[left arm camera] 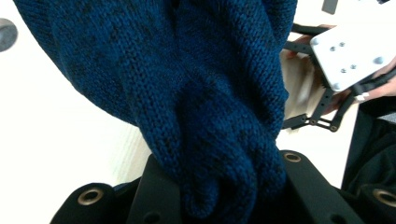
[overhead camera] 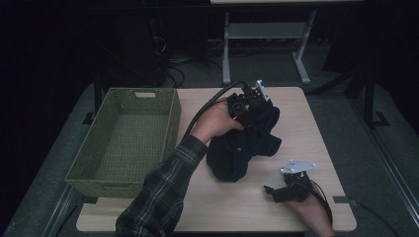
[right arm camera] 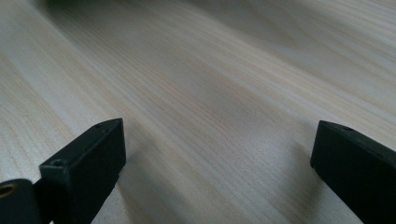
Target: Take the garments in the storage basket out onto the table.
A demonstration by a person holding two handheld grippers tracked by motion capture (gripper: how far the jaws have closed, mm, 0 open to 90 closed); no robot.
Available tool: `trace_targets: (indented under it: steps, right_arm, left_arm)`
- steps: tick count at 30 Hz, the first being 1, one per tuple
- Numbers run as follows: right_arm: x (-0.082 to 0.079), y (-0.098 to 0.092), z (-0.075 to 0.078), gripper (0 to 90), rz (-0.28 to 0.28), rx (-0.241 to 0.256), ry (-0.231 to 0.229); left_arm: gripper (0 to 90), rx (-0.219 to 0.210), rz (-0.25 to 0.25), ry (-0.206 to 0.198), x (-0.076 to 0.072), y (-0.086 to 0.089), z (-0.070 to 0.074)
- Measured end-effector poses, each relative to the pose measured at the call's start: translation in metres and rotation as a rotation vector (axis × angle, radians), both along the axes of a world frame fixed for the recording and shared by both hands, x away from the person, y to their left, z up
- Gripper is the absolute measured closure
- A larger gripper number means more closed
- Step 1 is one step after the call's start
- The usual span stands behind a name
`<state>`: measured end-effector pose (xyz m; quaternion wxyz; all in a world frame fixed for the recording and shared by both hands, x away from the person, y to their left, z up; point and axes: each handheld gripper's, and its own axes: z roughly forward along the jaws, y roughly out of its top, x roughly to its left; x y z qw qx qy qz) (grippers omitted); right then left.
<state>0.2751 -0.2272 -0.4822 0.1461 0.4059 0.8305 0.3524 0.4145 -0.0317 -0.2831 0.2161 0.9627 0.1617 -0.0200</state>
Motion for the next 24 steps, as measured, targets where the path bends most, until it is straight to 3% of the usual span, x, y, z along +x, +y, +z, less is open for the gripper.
trace_targets:
  steps: [8, 13, 19, 24]
  right_arm:
    - [0.0, 0.0, 0.0, 3.0, 0.0, -0.003, -0.003]
    - [0.0, 0.0, 0.0, 3.0, 0.0, -0.002, -0.002]
    - [0.0, 0.0, 0.0, 3.0, 0.0, -0.002, -0.002]
    - [0.0, 0.0, 0.0, 3.0, 0.0, -0.002, -0.002]
  left_arm:
    - [71.4, -0.003, 0.015, 0.036, 0.008, -0.006, -0.034]
    - [71.3, 0.018, 0.02, 0.044, 0.012, -0.011, -0.055]
    - [71.2, -0.006, 0.037, 0.069, 0.017, -0.015, -0.074]
    - [70.8, 0.015, 0.05, 0.052, 0.021, -0.018, -0.088]
